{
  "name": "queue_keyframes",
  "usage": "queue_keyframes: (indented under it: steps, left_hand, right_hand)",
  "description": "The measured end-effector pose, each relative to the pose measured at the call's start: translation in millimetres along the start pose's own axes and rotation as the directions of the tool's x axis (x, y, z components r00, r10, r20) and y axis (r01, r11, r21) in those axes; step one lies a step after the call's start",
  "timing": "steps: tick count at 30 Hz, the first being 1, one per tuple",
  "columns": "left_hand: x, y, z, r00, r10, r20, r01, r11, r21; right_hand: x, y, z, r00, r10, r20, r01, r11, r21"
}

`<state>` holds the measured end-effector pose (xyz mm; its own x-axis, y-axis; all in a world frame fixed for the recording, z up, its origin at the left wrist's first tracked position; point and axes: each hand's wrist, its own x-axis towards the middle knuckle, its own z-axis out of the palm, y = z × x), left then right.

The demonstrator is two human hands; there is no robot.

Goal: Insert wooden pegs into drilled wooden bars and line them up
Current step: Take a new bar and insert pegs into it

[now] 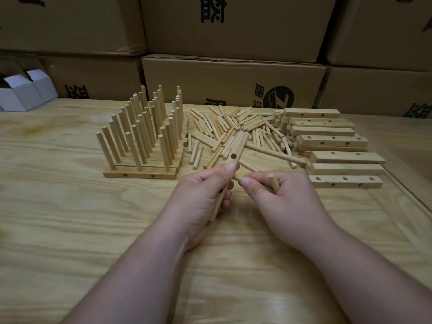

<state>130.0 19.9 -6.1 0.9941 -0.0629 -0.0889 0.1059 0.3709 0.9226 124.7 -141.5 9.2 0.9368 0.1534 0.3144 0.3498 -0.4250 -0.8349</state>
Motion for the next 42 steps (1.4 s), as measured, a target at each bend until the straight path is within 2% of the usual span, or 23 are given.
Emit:
queue_keyframes:
  steps: [7,12,19,23,26,28,32,37,40,42]
  left_hand:
    - [1.0,-2.6,-0.3,0.999,0.0,-0.034,0.0,1.0,0.013]
    - [1.9,-3.6,0.5,0.998,0.034,-0.06,-0.033,0.999,0.022]
    - [-0.1,-1.8,5.9,0.997,0.064,-0.04,-0.063,0.997,0.036]
    - [0.7,2.6,10.9,0.994,0.019,-0.108,-0.027,0.997,-0.07]
    - [0.9,6.3,11.9,0.989,-0.019,-0.149,-0.004,0.988,-0.152]
    - [0.9,7.1,11.6,0.987,-0.027,-0.16,-0.002,0.984,-0.18]
    - [1.1,6.7,11.3,0.986,-0.027,-0.166,-0.009,0.977,-0.211]
    - [3.3,3.8,10.4,0.984,-0.015,-0.18,-0.024,0.977,-0.214]
    - [3.8,3.2,11.3,0.983,0.0,-0.182,-0.039,0.977,-0.21]
    - [4.1,2.8,12.2,0.983,0.006,-0.185,-0.044,0.978,-0.202]
  right_hand:
    - [0.5,2.0,0.3,1.0,0.007,-0.003,-0.007,0.999,0.042]
    - [4.6,1.3,-1.1,0.998,0.066,0.007,-0.066,0.992,0.105]
    - [6.5,8.0,1.0,0.979,0.077,-0.19,-0.042,0.982,0.185]
    - [5.6,12.1,0.8,0.972,0.074,-0.223,-0.033,0.982,0.185]
    - [4.7,14.0,-0.7,0.986,0.103,-0.135,-0.051,0.937,0.345]
    - [5.5,16.2,-1.7,0.991,0.113,-0.065,-0.08,0.919,0.386]
    - [3.3,20.6,4.2,0.995,0.101,0.006,-0.1,0.969,0.226]
    - [1.3,13.6,8.8,0.988,-0.137,0.068,0.127,0.983,0.132]
    - [-0.5,13.6,9.7,0.982,-0.101,0.161,0.077,0.986,0.146]
    - [-0.3,16.8,10.6,0.987,-0.074,0.141,0.057,0.991,0.122]
